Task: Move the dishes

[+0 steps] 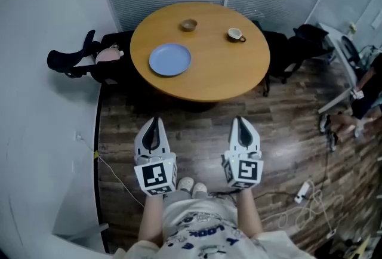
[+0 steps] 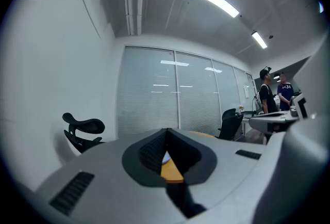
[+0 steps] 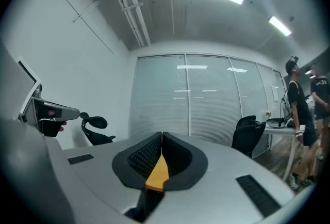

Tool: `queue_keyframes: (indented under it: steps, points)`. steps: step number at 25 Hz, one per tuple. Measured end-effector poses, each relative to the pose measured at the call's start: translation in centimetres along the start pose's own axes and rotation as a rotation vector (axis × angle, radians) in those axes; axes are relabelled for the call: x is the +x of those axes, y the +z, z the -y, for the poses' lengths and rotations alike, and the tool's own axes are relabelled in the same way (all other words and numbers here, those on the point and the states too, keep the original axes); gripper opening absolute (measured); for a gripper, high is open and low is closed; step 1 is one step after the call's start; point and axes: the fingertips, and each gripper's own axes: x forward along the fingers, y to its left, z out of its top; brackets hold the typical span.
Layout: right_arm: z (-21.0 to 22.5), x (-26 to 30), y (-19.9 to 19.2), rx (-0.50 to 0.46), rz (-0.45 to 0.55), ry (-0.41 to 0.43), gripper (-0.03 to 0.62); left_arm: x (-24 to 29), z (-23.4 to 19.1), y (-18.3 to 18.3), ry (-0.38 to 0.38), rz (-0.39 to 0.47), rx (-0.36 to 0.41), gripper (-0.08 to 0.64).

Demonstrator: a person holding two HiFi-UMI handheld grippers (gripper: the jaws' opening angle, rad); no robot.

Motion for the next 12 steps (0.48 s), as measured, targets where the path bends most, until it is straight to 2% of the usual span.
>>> queue_keyframes:
  steps: [12]
  points:
    - [0.1, 1.7, -1.3, 0.017, -0.008, 0.05, 0.005, 0.3, -0.1, -2.0, 0.058, -0.037, -0.014, 0.002]
